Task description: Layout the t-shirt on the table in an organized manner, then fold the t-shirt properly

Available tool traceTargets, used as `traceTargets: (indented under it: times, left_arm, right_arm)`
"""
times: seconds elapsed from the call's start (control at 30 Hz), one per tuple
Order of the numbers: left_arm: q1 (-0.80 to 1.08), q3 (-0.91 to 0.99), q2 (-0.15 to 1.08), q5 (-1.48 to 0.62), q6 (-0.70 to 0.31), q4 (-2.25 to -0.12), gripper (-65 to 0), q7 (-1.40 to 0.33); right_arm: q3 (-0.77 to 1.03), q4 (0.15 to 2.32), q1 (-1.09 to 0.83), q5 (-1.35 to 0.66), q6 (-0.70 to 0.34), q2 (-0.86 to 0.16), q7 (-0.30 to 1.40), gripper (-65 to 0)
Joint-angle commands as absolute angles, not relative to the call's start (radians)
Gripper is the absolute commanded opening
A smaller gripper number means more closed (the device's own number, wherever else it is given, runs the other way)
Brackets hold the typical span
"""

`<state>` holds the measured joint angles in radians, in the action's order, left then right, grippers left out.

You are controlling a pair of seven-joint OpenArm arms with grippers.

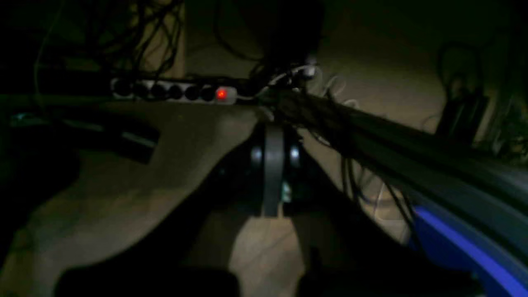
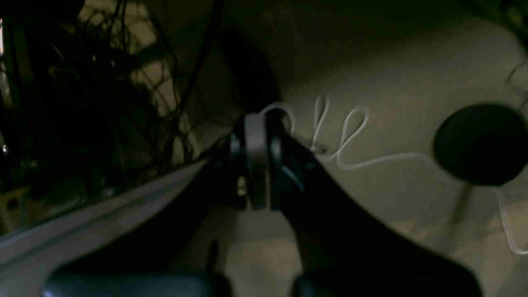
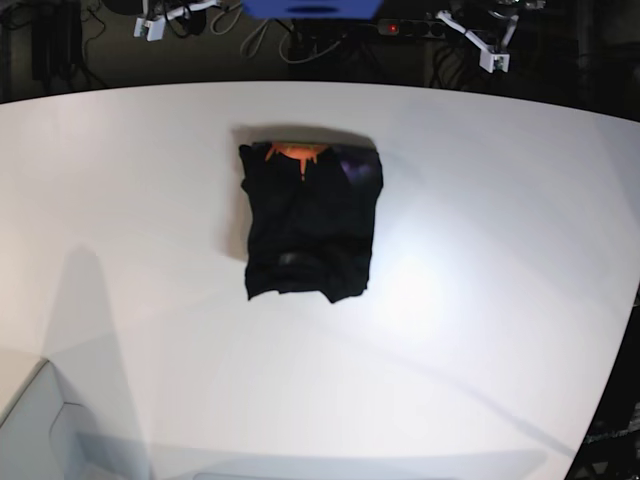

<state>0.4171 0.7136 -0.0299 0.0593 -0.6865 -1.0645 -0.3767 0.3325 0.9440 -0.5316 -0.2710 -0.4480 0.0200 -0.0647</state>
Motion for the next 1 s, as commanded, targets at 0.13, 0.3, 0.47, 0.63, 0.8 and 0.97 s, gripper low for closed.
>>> traceTargets:
  times: [0.13,0.3,0.47,0.63,0.8,0.97]
  left_arm:
    - [0.32,0.717,0.081,0.054,-0.698,-0.716,-65.0,-0.205]
    - [0.202,0.704,0.163,0.061,-0.698,-0.387,-65.0,-0.015]
    - [0.096,0.518,0.217,0.09,-0.552,-0.189,-65.0,0.03]
    - [0.061,0.291,0.194,0.13,-0.219,-0.193,-65.0,0.031]
    - [0.024,0.148,0.159,0.128,-0.09,-0.185,-65.0,0.033]
    - [0.016,0.143,0.108,0.131,-0.091,-0.183,-65.0,0.033]
  right_arm:
    - [0.312,0.75,-0.463,-0.278,-0.452,-0.007,-0.219,-65.0]
    - [0.309,0.527,-0.375,-0.277,-0.452,-0.031,-0.363,-65.0]
    - [0.271,0.154,-0.216,-0.277,-0.446,-0.084,-0.518,-65.0]
    - [0.139,0.041,-0.166,-0.277,-0.251,-0.099,-0.625,-65.0]
    - [-0.205,0.038,-0.168,-0.275,0.14,-0.114,-0.604,-65.0]
    - [-0.366,0.039,-0.166,-0.28,0.271,-0.117,-0.544,-65.0]
